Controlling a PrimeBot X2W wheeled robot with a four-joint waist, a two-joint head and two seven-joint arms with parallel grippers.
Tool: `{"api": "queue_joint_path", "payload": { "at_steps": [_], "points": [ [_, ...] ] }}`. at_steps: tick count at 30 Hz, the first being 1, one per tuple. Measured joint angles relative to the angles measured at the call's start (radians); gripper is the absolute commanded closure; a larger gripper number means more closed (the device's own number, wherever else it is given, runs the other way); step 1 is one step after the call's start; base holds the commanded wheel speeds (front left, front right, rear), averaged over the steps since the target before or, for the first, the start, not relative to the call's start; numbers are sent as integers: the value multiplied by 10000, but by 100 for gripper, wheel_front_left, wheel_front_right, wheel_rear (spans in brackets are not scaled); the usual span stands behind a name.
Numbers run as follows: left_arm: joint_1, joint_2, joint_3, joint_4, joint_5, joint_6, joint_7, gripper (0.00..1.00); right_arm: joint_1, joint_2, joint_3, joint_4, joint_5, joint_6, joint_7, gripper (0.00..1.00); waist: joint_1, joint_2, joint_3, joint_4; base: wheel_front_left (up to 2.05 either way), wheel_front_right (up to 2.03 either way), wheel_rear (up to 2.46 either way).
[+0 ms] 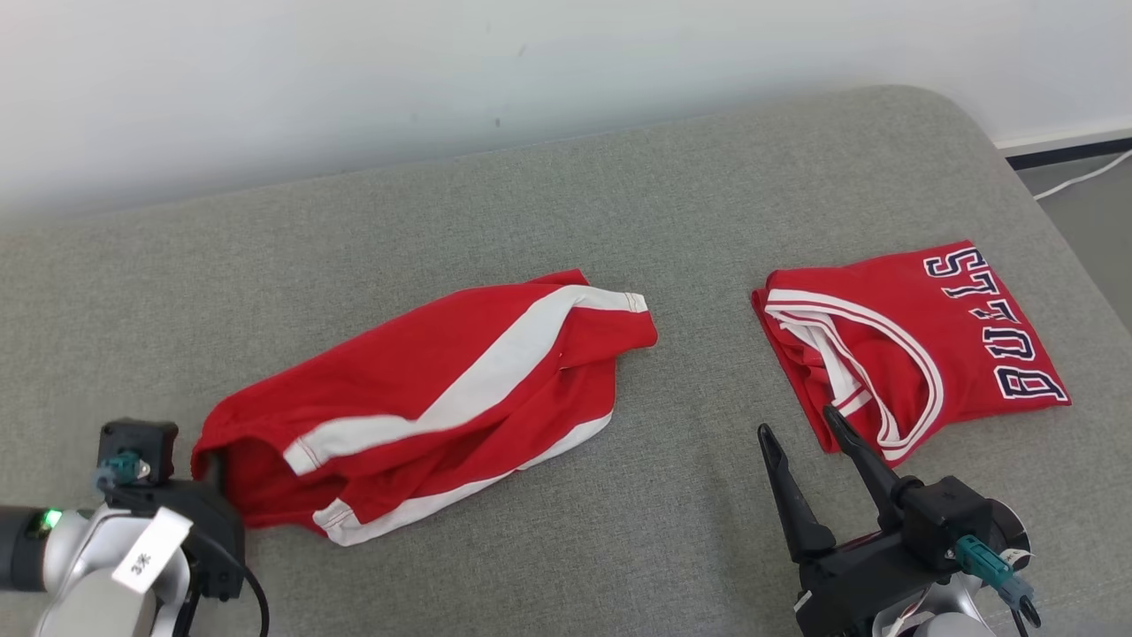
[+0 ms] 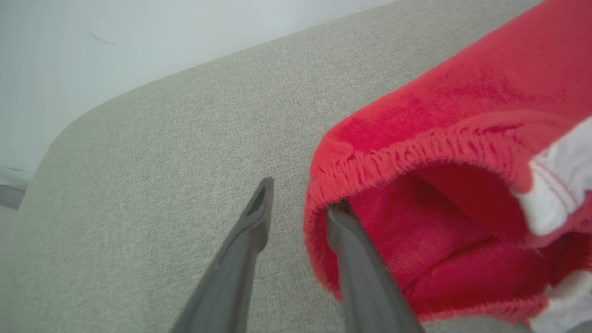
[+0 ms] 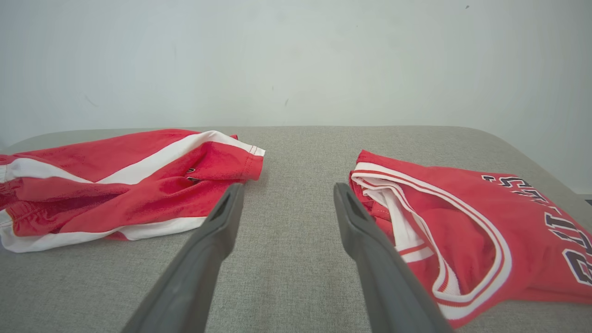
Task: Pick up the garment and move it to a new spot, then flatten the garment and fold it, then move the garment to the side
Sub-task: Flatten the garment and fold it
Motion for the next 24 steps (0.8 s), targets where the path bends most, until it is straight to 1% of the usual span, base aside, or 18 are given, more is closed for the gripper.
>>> {"api": "queue_joint_path", "payload": {
  "at_steps": [4,9,11,15,18,19,20,22,24],
  "points": [
    [230,-50,48,13,-61,2,-127,0,3,-2,12,21,-2,2,12,0,0,0,-48,-12,0,0,0],
    [554,-148,506,-186,-512,102,-637,0,50,-33,-75,73,0,0,59,0,0,0,-138,-13,0,0,0],
    [730,-337,840,-453,-775,136,-1049,0,58,-123,-182,92,0,-4,77,0,0,0,-195,19,0,0,0],
    [1116,-769,1379,-1331,-1277,228,-2249,0,78,-151,-500,148,100,-107,35,0,0,0,-324,135,0,0,0],
    [1662,-1193,1350,-1994,-1306,265,-2982,0,154,-155,-704,203,182,-194,-10,0,0,0,-448,280,0,0,0],
    [1839,-1327,1312,-2178,-1306,267,-3175,0,231,-161,-763,203,196,-270,-17,0,0,0,-490,344,0,0,0],
    [2079,-1555,1258,-2508,-1289,278,-3377,0,390,-201,-826,226,201,-280,-19,0,1,0,-567,494,0,0,0],
    [2234,-1653,1250,-2765,-1277,297,-3371,0,480,-257,-874,240,207,-295,-21,0,1,0,-641,665,0,0,0],
    [2318,-1630,1187,-2840,-1223,326,-3331,0,478,-291,-913,236,268,-309,-50,0,1,0,-712,857,0,0,0]
  ]
}}
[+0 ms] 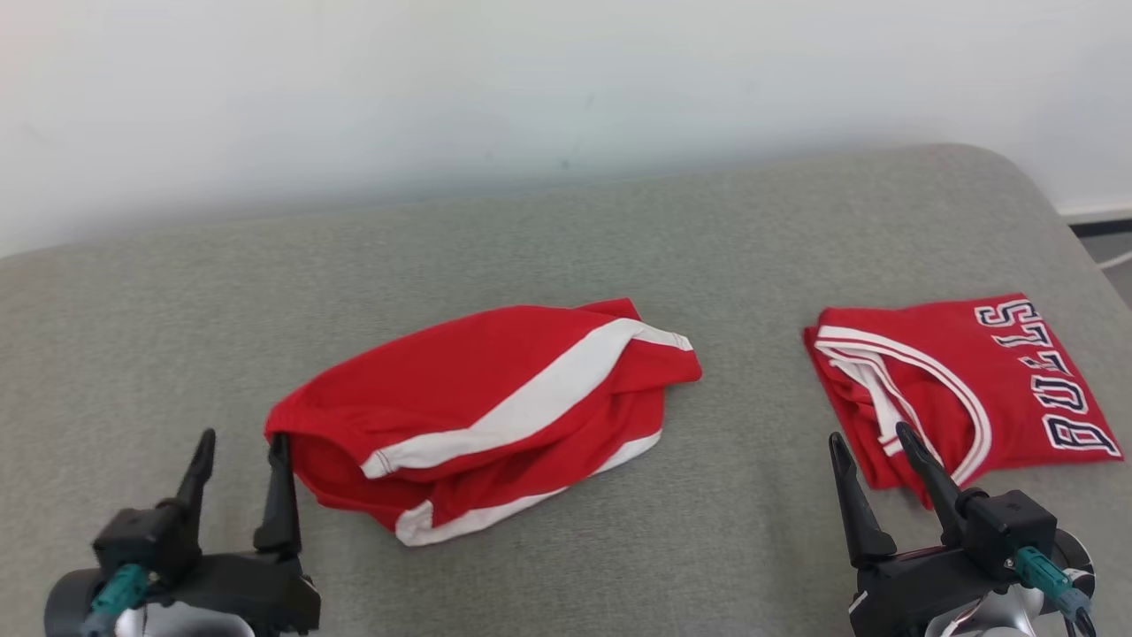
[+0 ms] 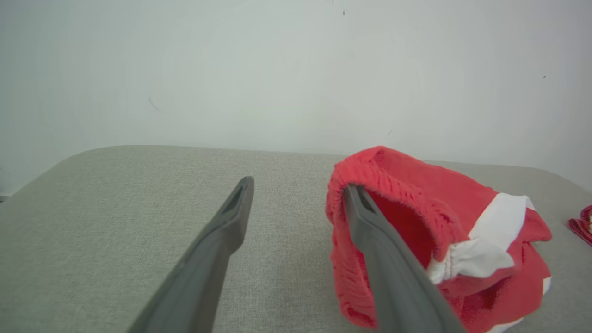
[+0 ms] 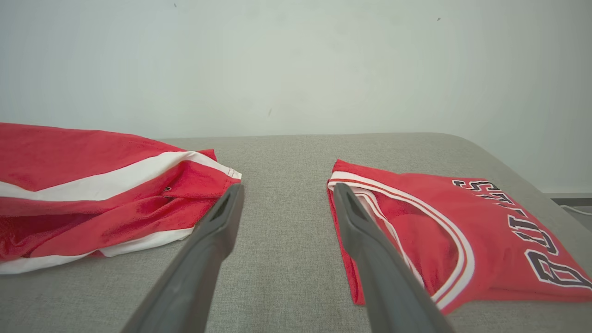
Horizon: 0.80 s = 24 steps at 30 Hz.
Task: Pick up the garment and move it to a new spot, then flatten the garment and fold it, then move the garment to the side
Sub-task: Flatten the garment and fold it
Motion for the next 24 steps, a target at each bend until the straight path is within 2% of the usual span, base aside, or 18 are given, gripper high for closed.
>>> {"api": "queue_joint_path", "payload": {
  "at_steps": [5,11,17,24],
  "points": [
    [50,330,-487,247,579,-2,130,0,0,8,61,-44,0,0,-40,0,0,0,-150,503,0,0,0],
    [86,859,-748,637,746,-161,731,0,-34,188,414,-63,-6,12,-27,0,0,0,-273,978,0,0,0],
    [323,1064,-968,1032,742,-485,1402,0,-43,221,481,-27,-6,46,46,0,0,0,-290,1012,0,0,0],
    [450,1139,-690,907,614,-487,1538,0,-61,221,491,23,-6,46,46,0,0,0,-216,888,0,0,0]
  ]
}}
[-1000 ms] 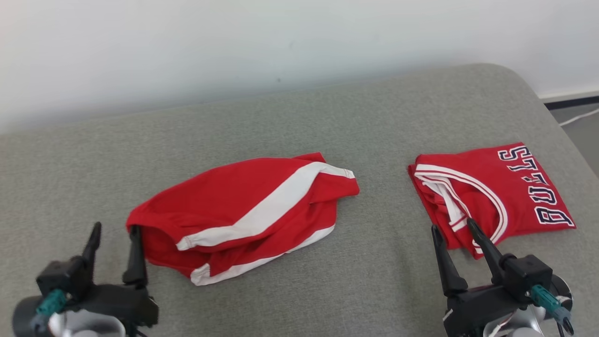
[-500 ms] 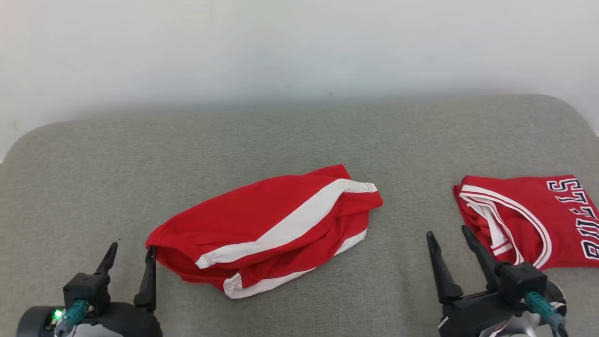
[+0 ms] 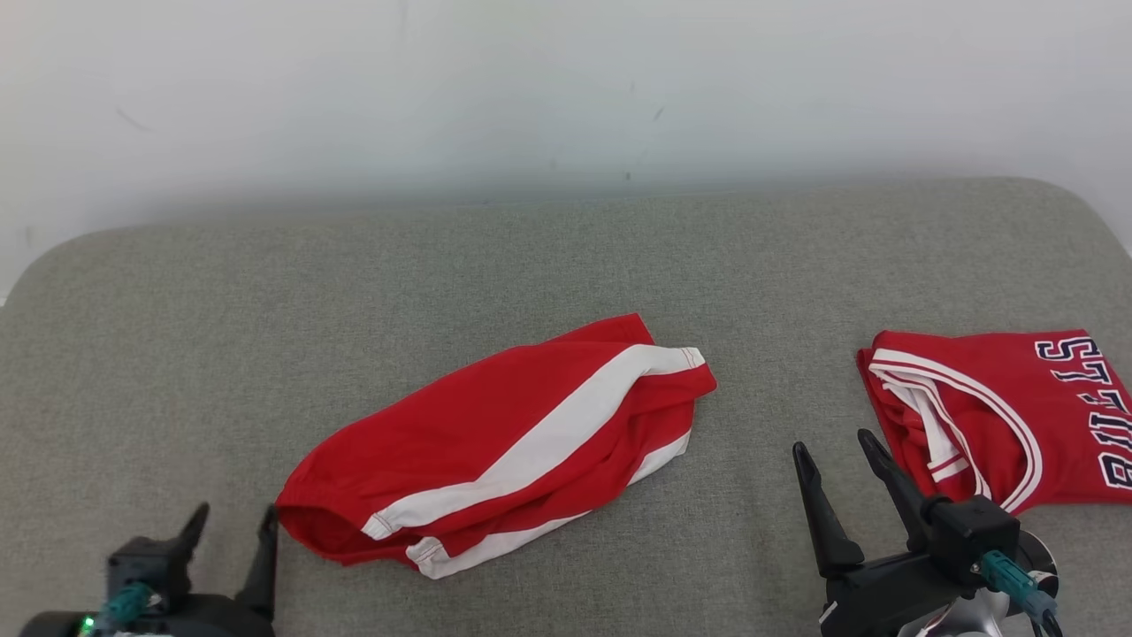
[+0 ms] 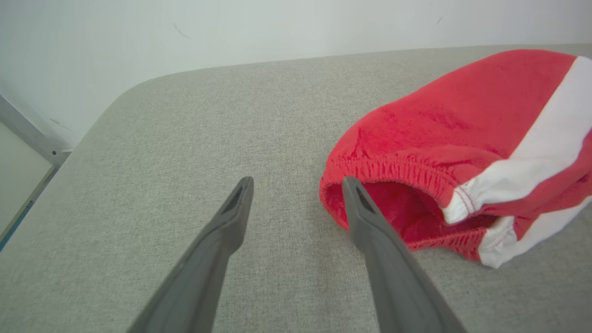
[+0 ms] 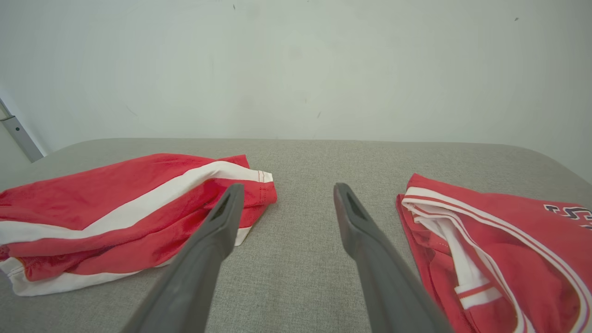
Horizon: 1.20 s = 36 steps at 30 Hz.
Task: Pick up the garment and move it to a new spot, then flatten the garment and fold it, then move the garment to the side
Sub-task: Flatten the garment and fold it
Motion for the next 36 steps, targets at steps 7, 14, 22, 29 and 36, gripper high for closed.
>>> {"api": "queue_joint_path", "payload": {
  "at_steps": [7,14,22,29,36],
  "points": [
    [3,-123,401,-1166,-77,174,-1024,0,15,-6,-209,-15,107,0,-82,0,0,0,-15,2,0,0,0],
    [16,-840,12,-1914,-27,180,-1421,0,216,-186,-775,-44,301,-105,-190,0,-1,0,-124,221,0,0,0],
    [458,-1108,-23,-1898,-40,267,-1488,0,852,-403,-1476,-6,523,-360,-330,0,0,0,-443,601,0,0,0],
    [994,-1078,190,-1797,-71,355,-1549,0,1002,-460,-1657,-88,522,-453,-378,0,0,0,-713,860,0,0,0],
    [1575,-815,518,-1532,-146,426,-1549,0,1267,-458,-1586,-79,520,-453,-437,0,-1,0,-954,1011,0,0,0]
  ]
}}
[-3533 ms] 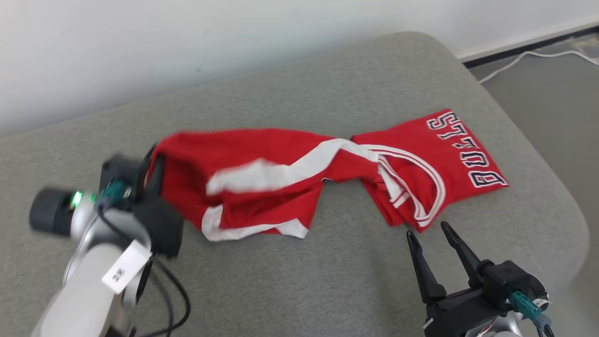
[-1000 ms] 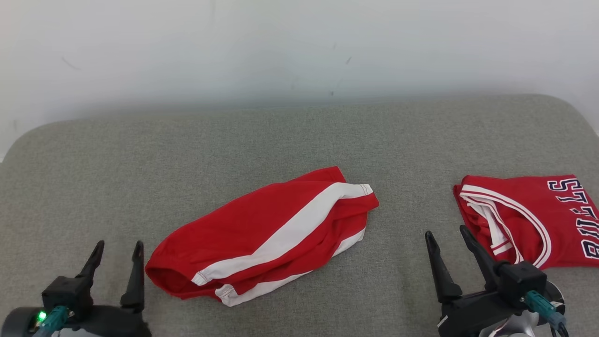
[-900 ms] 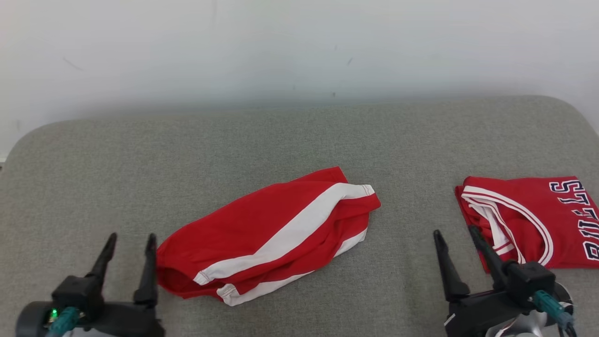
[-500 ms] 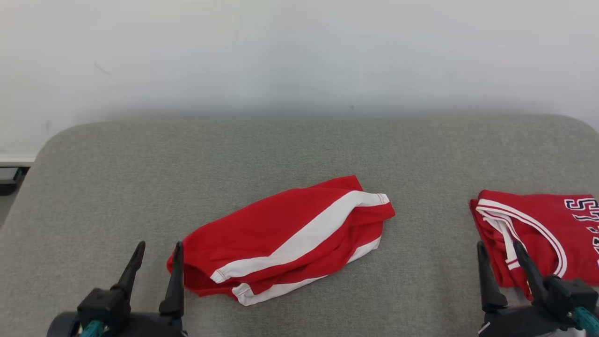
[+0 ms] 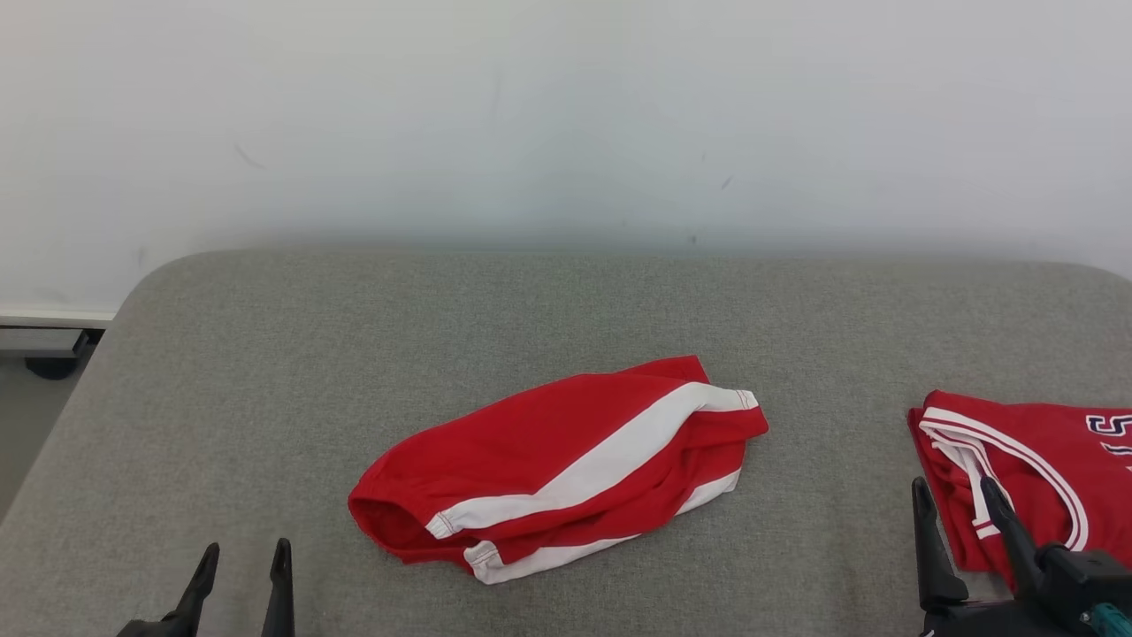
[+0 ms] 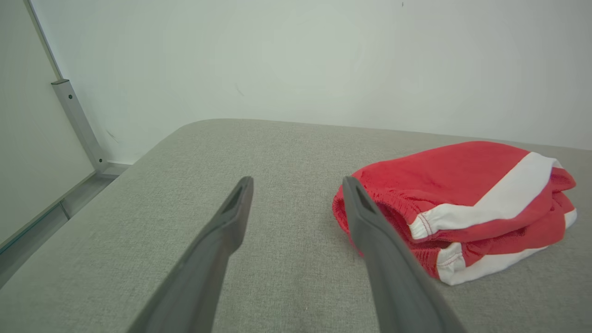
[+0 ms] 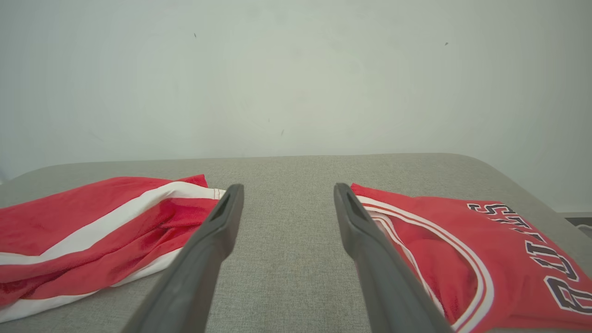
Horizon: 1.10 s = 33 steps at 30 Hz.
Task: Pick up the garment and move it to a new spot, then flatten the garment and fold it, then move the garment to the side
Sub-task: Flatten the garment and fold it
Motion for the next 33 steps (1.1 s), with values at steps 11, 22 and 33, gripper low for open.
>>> {"api": "queue_joint_path", "payload": {
  "at_steps": [11,22,33],
  "points": [
    [324,203,163,59,-318,-15,33,0,10,140,94,286,115,67,-2,0,0,0,-104,76,0,0,0],
    [492,127,90,35,-355,-86,100,0,11,150,161,439,142,157,-2,0,1,0,-68,62,0,0,0],
    [491,130,63,-50,-355,-88,100,0,10,150,198,451,140,159,-4,0,1,0,-4,36,0,0,0]
  ]
}}
